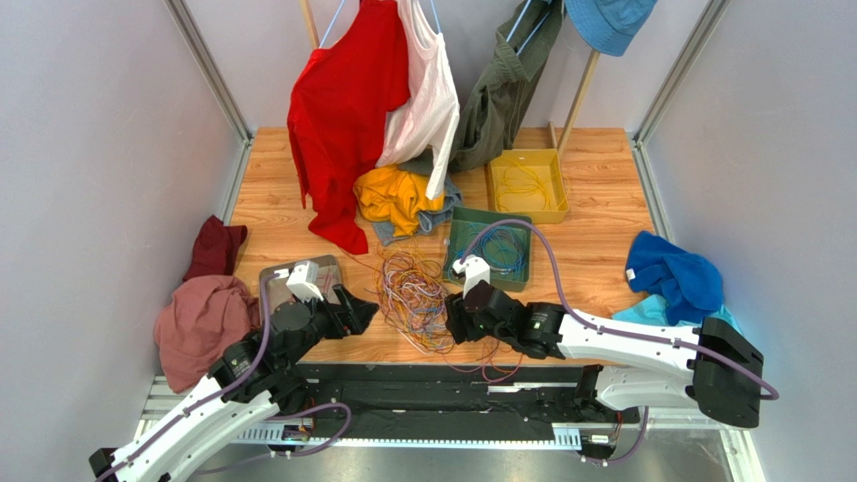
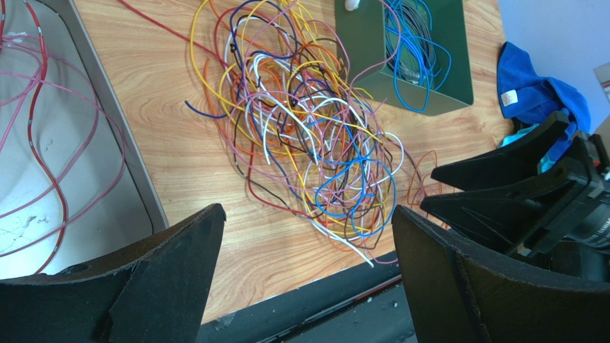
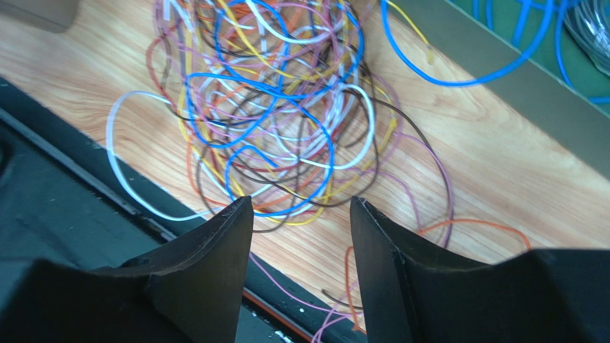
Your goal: Untangle the cables
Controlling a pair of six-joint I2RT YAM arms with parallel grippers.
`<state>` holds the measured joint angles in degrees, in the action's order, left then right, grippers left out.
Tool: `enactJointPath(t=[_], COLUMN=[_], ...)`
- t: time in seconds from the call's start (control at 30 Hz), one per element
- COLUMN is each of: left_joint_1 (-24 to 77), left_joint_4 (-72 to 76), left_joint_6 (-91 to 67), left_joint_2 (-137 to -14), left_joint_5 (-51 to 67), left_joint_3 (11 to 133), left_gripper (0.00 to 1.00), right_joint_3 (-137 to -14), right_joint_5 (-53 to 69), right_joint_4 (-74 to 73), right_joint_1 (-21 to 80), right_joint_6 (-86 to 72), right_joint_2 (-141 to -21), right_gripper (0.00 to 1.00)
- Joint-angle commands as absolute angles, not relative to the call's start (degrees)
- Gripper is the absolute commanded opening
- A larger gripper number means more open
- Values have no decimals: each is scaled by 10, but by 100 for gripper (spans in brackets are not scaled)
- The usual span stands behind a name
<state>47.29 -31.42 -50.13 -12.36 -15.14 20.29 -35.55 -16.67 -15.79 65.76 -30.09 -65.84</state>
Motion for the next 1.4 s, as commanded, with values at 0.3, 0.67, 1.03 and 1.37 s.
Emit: enactJointPath(t=[0.3, 0.67, 1.03, 1.37], left_joint_1=[475, 475, 475, 475], left_joint_4=[-287, -302, -125, 169], left_joint_6=[-514, -514, -417, -348], left_joint_2=[-143, -126, -79, -83], left_joint_5=[-130, -142, -125, -10], left_joint_3=[195, 196, 183, 109], left_gripper=[95, 95, 99, 99], right_joint_3=[-365, -371, -644, -816], right_joint_5=[-183, -240, -325, -270], right_joint_4=[-88, -135, -293, -345], right_joint_1=[658, 709, 860, 862], right_joint_6=[-346, -349, -214, -170], right_joint_2=[-767, -663, -483, -501], right_gripper=[49, 0, 0, 0])
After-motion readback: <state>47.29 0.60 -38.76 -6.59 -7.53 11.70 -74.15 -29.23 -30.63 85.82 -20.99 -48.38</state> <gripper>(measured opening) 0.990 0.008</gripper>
